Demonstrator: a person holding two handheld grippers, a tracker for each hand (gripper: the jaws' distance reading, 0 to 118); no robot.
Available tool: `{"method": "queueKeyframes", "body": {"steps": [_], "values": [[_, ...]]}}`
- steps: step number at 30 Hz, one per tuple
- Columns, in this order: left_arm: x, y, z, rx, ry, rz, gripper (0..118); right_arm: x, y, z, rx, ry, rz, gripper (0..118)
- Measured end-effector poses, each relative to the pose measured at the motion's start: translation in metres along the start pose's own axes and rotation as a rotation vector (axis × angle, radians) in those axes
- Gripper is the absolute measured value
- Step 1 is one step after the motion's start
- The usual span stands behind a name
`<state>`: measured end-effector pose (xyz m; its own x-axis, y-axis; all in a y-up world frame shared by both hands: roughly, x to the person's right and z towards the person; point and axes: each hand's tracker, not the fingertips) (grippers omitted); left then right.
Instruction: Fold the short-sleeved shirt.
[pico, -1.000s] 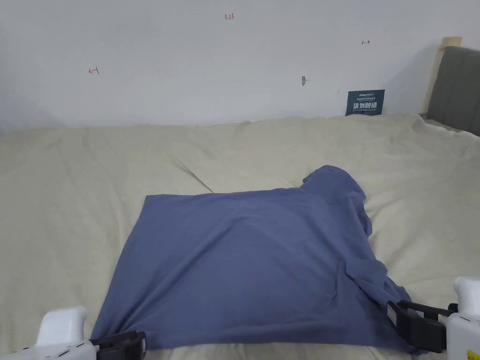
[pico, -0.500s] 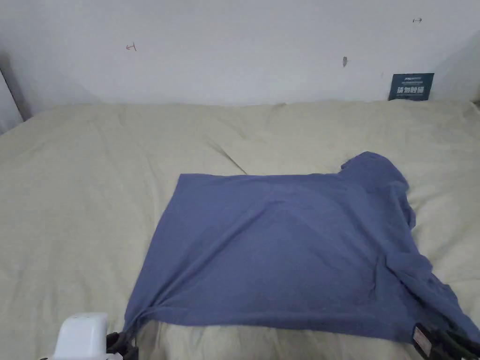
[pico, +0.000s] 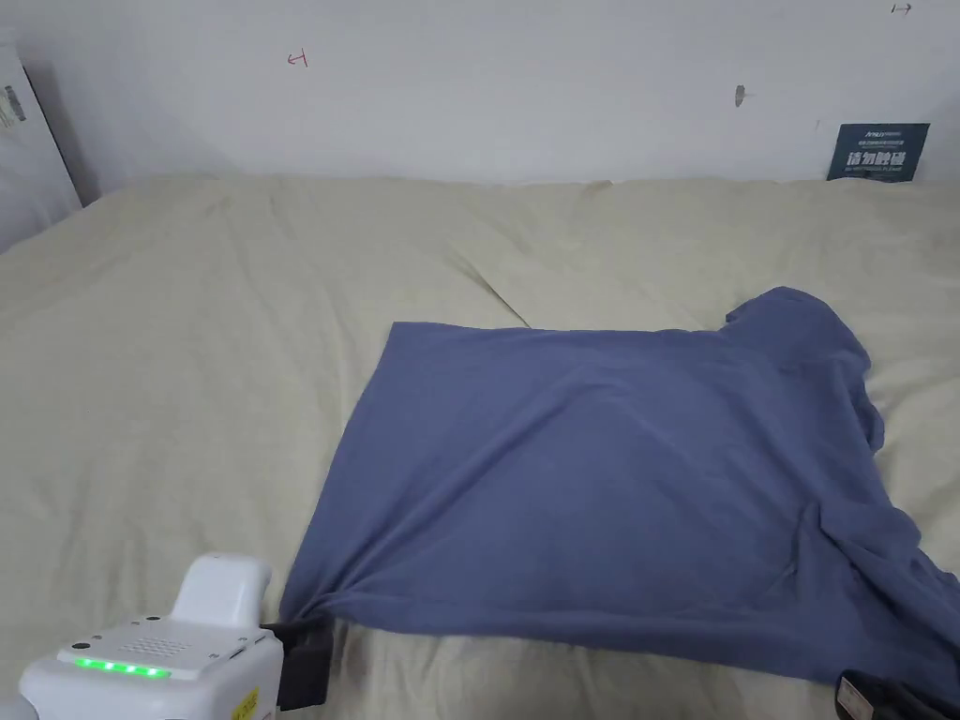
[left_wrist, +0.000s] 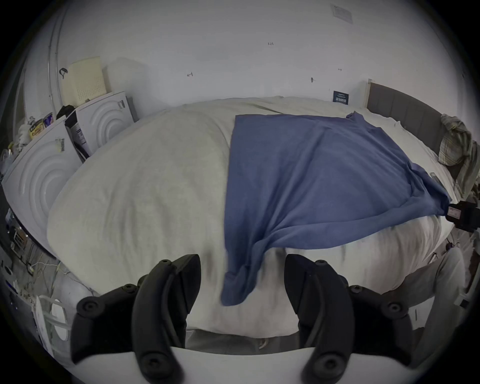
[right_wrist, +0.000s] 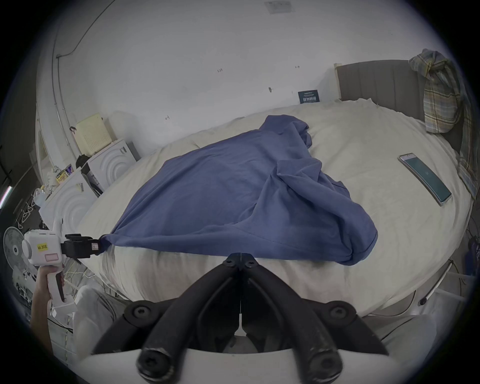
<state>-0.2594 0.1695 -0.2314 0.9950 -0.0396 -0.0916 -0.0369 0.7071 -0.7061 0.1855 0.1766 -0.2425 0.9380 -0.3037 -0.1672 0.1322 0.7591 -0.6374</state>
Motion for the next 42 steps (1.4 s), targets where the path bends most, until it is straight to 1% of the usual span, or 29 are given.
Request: {"method": "queueKeyframes", "body": {"steps": [2,3,4,5,7,8,9,12,15,16,17,18,19,20,21,22,23,26,28,30,31,33,34,35,36,37,38,40,42], "values": [[0.001,-0.003,-0.01,-0.031,-0.054,0.036,67,0.003,-0.003,-0.001,-0.006,-0.001,-0.018,0],[0.001,-0.004,-0.015,-0.05,-0.053,0.053,56,0.004,-0.003,-0.002,-0.012,-0.001,-0.028,0],[0.003,-0.006,-0.017,-0.05,-0.026,0.06,20,0.006,-0.003,-0.003,-0.022,0.002,-0.038,0],[0.005,-0.008,-0.017,-0.041,0.015,0.054,3,0.012,-0.005,-0.004,-0.028,0.002,-0.042,0],[0.007,-0.01,-0.013,0.005,0.092,0.043,3,0.016,-0.005,-0.003,-0.031,-0.007,-0.031,0],[0.007,-0.008,-0.013,-0.026,0.009,0.04,3,0.017,-0.005,-0.003,-0.038,-0.023,-0.017,0],[0.007,-0.007,-0.012,-0.035,-0.016,0.038,3,0.019,-0.007,-0.003,-0.042,-0.034,-0.008,0],[0.012,-0.006,-0.006,-0.015,0.03,0.006,3,0.028,-0.01,-0.001,-0.043,-0.036,-0.027,0],[0.009,-0.001,-0.004,-0.016,0.016,0.022,3,0.035,-0.011,0.002,-0.03,-0.046,-0.053,0],[0.008,0.0,-0.005,-0.015,0.011,0.033,3,0.037,-0.009,0.003,-0.02,-0.072,-0.054,0],[0.006,0.001,-0.005,-0.019,0.008,0.038,3,0.037,-0.007,0.003,-0.015,-0.136,-0.037,0],[0.006,0.002,-0.005,-0.02,0.011,0.04,3,0.04,-0.005,0.003,-0.01,-0.177,-0.025,10],[0.007,0.002,-0.005,-0.018,0.023,0.033,3,0.045,-0.001,0.001,-0.014,-0.209,-0.009,46],[0.007,0.002,-0.005,-0.018,0.026,0.027,3,0.051,0.002,-0.001,-0.026,-0.223,0.009,77],[0.006,0.003,-0.005,-0.02,0.026,0.027,3,0.052,0.005,0.0,-0.011,-0.225,0.016,94],[0.006,0.004,-0.005,-0.021,0.027,0.029,3,0.056,0.01,0.002,0.022,-0.24,0.026,94],[0.005,0.004,-0.005,-0.023,0.024,0.032,3,0.06,0.015,0.003,0.016,-0.227,0.03,94],[0.004,0.005,-0.005,-0.016,0.032,0.051,3,0.067,0.03,0.005,0.061,-0.271,0.061,94],[0.002,0.006,-0.006,-0.011,0.027,0.07,3,0.075,0.035,-0.002,0.059,-0.281,0.12,94],[0.001,0.007,-0.006,-0.01,0.021,0.08,3,0.073,0.04,-0.01,0.003,-0.325,0.174,91],[0.001,0.007,-0.007,-0.011,0.024,0.074,3,0.073,0.04,-0.012,-0.023,-0.312,0.229,70],[0.002,0.009,-0.007,-0.013,0.029,0.055,3,0.065,0.038,-0.016,-0.037,-0.309,0.331,0],[0.002,0.009,-0.008,-0.014,0.032,0.051,3,0.064,0.035,-0.024,-0.068,-0.347,0.336,0],[0.002,0.01,-0.009,-0.014,0.033,0.05,3,0.07,0.031,-0.027,-0.054,-0.347,0.286,0],[0.003,0.01,-0.009,-0.013,0.037,0.051,3,0.075,0.031,-0.028,-0.128,-0.243,0.244,0],[0.002,0.011,-0.009,-0.016,0.036,0.054,3,0.077,0.029,-0.029,-0.115,-0.232,0.219,0],[0.002,0.012,-0.009,-0.019,0.034,0.056,3,0.075,0.025,-0.027,-0.083,-0.254,0.224,0],[0.001,0.012,-0.009,-0.018,0.037,0.056,3,0.075,0.026,-0.022,-0.079,-0.267,0.25,0],[0.001,0.014,-0.009,-0.02,0.041,0.049,3,0.077,0.03,-0.02,-0.062,-0.279,0.236,0]]}}
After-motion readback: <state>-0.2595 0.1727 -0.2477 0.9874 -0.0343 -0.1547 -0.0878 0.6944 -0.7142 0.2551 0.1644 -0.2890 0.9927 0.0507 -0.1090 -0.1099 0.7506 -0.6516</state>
